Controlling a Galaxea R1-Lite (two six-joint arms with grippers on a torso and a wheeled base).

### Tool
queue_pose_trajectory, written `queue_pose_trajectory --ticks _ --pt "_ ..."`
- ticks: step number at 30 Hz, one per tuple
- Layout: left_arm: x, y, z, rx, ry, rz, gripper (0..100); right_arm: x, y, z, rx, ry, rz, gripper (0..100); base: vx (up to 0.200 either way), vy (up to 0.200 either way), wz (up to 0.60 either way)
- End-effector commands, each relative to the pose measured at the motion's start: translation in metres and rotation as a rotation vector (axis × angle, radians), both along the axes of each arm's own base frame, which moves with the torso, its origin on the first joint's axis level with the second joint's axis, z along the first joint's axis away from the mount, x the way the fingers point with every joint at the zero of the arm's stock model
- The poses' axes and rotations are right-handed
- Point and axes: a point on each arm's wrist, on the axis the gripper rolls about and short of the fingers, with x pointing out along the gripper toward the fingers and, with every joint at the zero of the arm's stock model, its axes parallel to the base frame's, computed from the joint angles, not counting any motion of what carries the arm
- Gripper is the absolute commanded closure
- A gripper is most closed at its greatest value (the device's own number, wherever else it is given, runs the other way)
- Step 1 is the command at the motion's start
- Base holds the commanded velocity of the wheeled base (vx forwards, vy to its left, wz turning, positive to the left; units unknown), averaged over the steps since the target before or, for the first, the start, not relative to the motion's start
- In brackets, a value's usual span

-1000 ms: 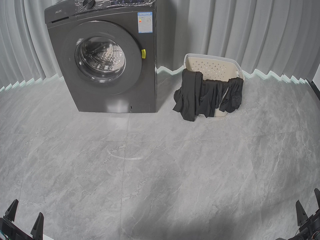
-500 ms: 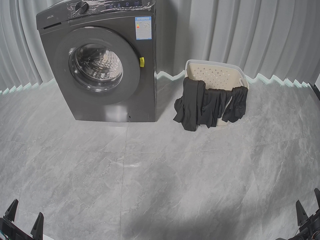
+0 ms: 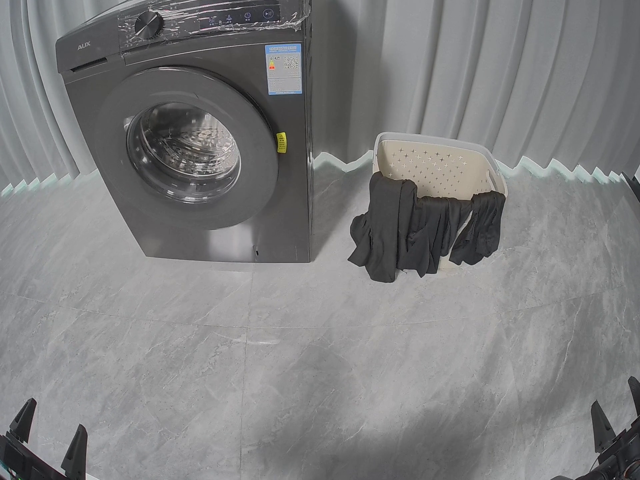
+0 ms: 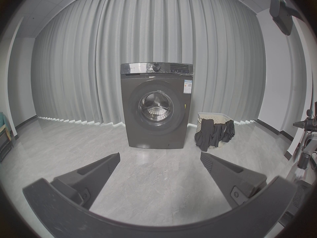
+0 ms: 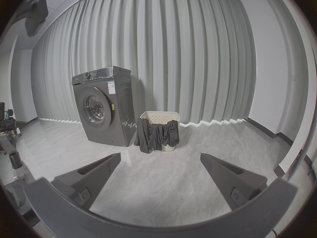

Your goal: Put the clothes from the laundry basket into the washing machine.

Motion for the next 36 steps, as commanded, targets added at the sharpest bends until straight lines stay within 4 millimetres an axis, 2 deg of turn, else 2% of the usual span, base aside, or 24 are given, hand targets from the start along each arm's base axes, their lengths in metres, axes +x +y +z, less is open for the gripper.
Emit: queue_pose_trajectory --ticks 1,7,22,26,32,34,36 --pt "-0.0002 0.0 -0.005 0.001 0.0 0.0 0 -0.0002 0.0 -0.0043 0.0 -0.003 0.002 0 0.0 0.0 0.0" --pt "-0.0002 0.0 -0.005 -0.007 0.0 0.0 0 0.0 0.0 -0.0047 0.0 -0.001 0.002 0 0.0 0.0 0.0" --pt "-0.0002 0.0 -0.005 -0.002 0.0 0.0 0 0.0 0.0 -0.0049 0.0 0.0 0.002 0 0.2 0.0 0.0" --pt "-0.0002 0.0 -0.005 -0.001 0.0 0.0 0 -0.0002 0.0 -0.0044 0.0 -0.001 0.003 0 0.0 0.0 0.0" --pt "-0.0002 0.0 -0.0048 0.001 -0.002 -0.001 0 0.0 0.0 -0.0047 -0.001 -0.001 0.003 0 0.0 0.0 -0.6" --pt "-0.0002 0.0 -0.005 -0.002 0.0 0.0 0 0.0 0.0 -0.0047 -0.001 -0.001 0.0 0 0.0 0.0 0.0" --pt "-0.0002 0.0 -0.0048 -0.005 -0.002 0.0 0 0.0 0.0 -0.0047 -0.001 -0.001 0.0 0 0.2 -0.2 0.0"
